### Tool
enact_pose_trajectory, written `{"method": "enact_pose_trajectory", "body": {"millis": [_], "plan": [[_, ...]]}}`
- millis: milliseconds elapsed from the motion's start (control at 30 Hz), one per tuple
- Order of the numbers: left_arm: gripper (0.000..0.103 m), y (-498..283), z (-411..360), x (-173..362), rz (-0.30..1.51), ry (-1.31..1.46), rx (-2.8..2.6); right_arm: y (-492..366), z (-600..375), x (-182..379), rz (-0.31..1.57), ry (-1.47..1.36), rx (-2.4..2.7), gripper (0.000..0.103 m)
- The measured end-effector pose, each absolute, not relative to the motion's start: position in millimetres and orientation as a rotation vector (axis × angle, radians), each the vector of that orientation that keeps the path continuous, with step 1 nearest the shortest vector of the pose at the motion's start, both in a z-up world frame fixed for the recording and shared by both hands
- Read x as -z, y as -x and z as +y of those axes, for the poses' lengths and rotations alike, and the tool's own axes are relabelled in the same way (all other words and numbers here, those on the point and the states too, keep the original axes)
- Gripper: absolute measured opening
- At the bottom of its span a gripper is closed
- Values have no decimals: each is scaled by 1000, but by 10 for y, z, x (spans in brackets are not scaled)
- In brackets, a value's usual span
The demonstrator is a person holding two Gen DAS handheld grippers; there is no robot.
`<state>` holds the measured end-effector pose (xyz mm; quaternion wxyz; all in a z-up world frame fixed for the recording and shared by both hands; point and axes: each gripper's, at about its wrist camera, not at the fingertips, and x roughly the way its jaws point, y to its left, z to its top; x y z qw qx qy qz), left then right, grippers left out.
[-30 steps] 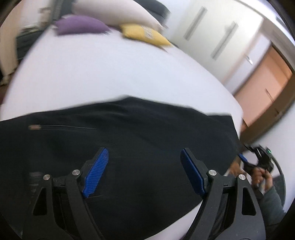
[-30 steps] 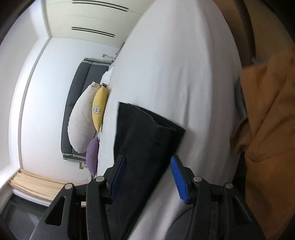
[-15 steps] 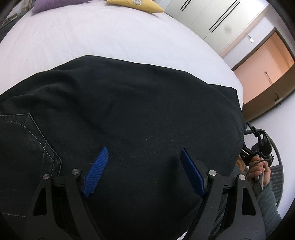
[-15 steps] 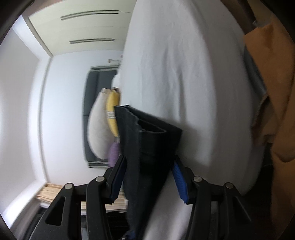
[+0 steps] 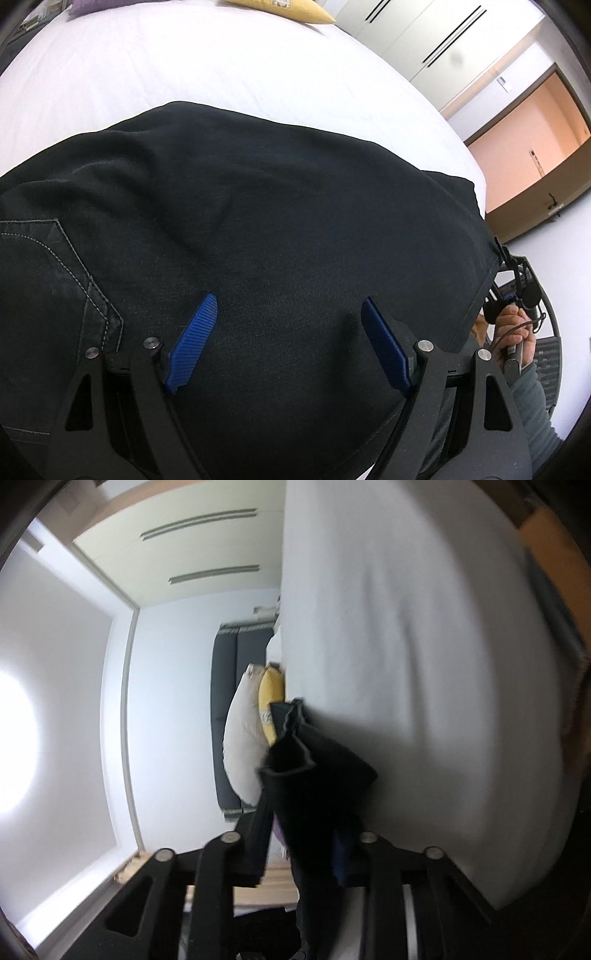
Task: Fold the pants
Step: 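Hold the jeans with the left gripper while the right gripper repositions the hem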
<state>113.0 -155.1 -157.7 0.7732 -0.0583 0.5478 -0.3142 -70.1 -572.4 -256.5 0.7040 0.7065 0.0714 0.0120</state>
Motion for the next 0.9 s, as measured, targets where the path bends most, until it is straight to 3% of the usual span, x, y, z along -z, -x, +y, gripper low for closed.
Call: {"method": "enact_pose_trajectory", "body": {"millis": [100, 233, 333, 567, 767, 900], "plan": [[80, -1126, -1544, 1572, 1186, 129, 682, 611, -5722, 2600, 171, -1582, -22, 29], [80, -1133, -1523, 1560, 1188, 146, 686, 595, -5715, 2595, 168, -1587, -12, 15], [80, -1138, -1512, 1557, 1188, 147, 685, 593, -5704, 2558, 189, -1563, 15, 10], [80, -1148, -1426, 1544, 1182, 159, 690, 588, -5673, 2382, 255, -1480, 109, 8], [80, -1160, -1316, 1565, 1176, 203, 702, 436, -5506, 1882, 357, -1287, 193, 7], [80, -1161, -1210, 1557, 1160, 235, 718, 4, -4859, 1148, 480, -940, 128, 7]]}}
